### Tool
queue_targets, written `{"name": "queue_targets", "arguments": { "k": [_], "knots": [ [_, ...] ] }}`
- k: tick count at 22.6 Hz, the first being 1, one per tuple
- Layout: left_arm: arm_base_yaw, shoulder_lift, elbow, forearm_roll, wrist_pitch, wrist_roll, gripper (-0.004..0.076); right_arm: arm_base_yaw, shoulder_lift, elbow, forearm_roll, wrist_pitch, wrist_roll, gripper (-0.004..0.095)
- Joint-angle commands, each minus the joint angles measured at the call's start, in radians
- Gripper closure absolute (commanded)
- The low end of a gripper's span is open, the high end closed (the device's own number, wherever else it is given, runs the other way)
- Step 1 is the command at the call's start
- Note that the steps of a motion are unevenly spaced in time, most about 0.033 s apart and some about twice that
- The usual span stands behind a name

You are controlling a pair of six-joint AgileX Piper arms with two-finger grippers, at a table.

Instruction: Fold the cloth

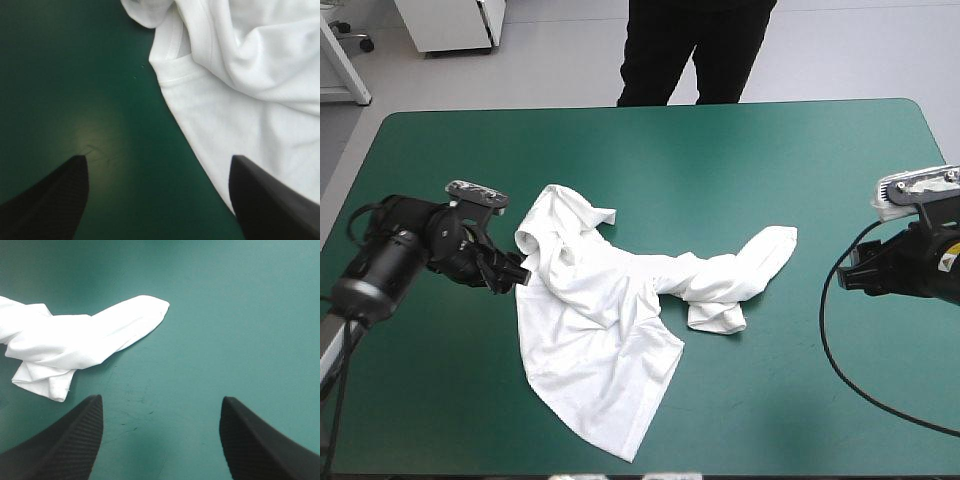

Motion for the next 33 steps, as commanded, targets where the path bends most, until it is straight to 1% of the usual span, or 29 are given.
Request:
{"name": "queue_targets", "arguments": {
  "k": [1, 6, 9, 13, 15, 20, 22, 23, 26, 28, 32, 33],
  "knots": [
    [-0.001, 0.078, -0.02, -0.012, -0.08, -0.012, 0.0161, -0.005, -0.012, -0.021, -0.003, -0.054, 0.002, 0.0275],
    [0.0, 0.212, -0.02, -0.014, -0.106, -0.022, 0.0161, -0.005, -0.012, -0.021, -0.005, -0.053, -0.002, 0.0275],
    [0.014, 0.271, -0.02, -0.029, -0.162, -0.032, 0.0162, -0.005, -0.012, -0.021, -0.005, -0.055, -0.002, 0.0275],
    [0.087, 0.324, -0.02, -0.111, -0.171, -0.009, 0.0169, -0.005, -0.01, -0.021, -0.025, -0.059, -0.002, 0.0275],
    [0.098, 0.331, -0.019, -0.16, -0.181, 0.021, 0.0236, -0.005, -0.008, -0.021, -0.03, -0.063, 0.0, 0.0275],
    [0.096, 0.36, -0.019, -0.234, -0.182, 0.061, 0.0451, -0.005, 0.031, 0.01, -0.04, -0.08, 0.002, 0.0275],
    [0.096, 0.365, -0.019, -0.234, -0.18, 0.059, 0.0552, -0.005, 0.065, 0.038, -0.083, -0.128, 0.008, 0.0275],
    [0.096, 0.365, -0.019, -0.234, -0.18, 0.059, 0.0617, -0.005, 0.093, 0.049, -0.087, -0.158, 0.029, 0.0276],
    [0.096, 0.365, -0.019, -0.234, -0.182, 0.059, 0.0726, -0.005, 0.167, 0.062, -0.087, -0.23, 0.059, 0.0277],
    [0.096, 0.365, -0.019, -0.234, -0.18, 0.059, 0.0733, -0.005, 0.237, 0.062, -0.075, -0.269, 0.073, 0.0277],
    [0.096, 0.365, -0.019, -0.234, -0.162, 0.059, 0.0733, -0.005, 0.461, 0.059, -0.036, -0.402, 0.073, 0.0277],
    [0.096, 0.365, -0.019, -0.234, -0.162, 0.059, 0.0733, -0.005, 0.49, 0.059, -0.032, -0.421, 0.073, 0.0277]
  ]
}}
